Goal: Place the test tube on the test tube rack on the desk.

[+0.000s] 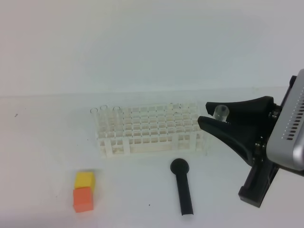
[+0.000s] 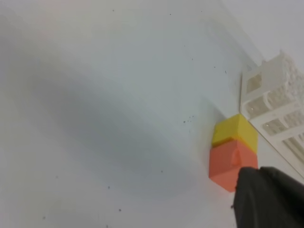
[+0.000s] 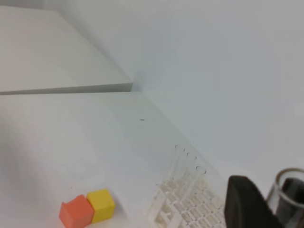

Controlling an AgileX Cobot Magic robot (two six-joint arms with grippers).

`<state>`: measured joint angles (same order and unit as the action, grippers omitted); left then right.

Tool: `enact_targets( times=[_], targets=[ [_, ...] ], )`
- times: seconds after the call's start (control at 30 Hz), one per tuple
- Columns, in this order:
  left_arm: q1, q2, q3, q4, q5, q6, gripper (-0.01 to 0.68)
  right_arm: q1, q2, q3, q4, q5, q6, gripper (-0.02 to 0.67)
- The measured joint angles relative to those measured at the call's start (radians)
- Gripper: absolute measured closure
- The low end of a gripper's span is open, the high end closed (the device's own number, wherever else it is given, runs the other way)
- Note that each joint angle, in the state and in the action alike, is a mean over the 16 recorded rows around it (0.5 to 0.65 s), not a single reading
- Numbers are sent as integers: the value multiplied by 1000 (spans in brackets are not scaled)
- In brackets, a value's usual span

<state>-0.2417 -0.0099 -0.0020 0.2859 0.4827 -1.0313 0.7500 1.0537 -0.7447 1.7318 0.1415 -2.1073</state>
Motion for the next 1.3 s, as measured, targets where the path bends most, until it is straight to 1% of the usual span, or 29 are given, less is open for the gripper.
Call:
enact_targets(
  times=[0.3, 0.53, 0.7, 0.9, 1.13, 1.3],
  targets=[
    [0, 1, 0, -4, 0, 3, 674, 0, 0, 0, 0, -12, 0, 527],
    [0, 1, 0, 41, -2, 83, 674, 0, 0, 0, 0, -18, 0, 527],
    [0, 1, 1, 86, -14, 173, 674, 0, 0, 0, 0, -19, 0, 527],
    [0, 1, 2, 146, -41, 325, 674, 0, 0, 0, 0, -20, 0, 527],
    [0, 1, 2, 180, -71, 496, 674, 0, 0, 0, 0, -22, 0, 527],
    [0, 1, 2, 195, -75, 588, 674, 0, 0, 0, 0, -22, 0, 527]
  ],
)
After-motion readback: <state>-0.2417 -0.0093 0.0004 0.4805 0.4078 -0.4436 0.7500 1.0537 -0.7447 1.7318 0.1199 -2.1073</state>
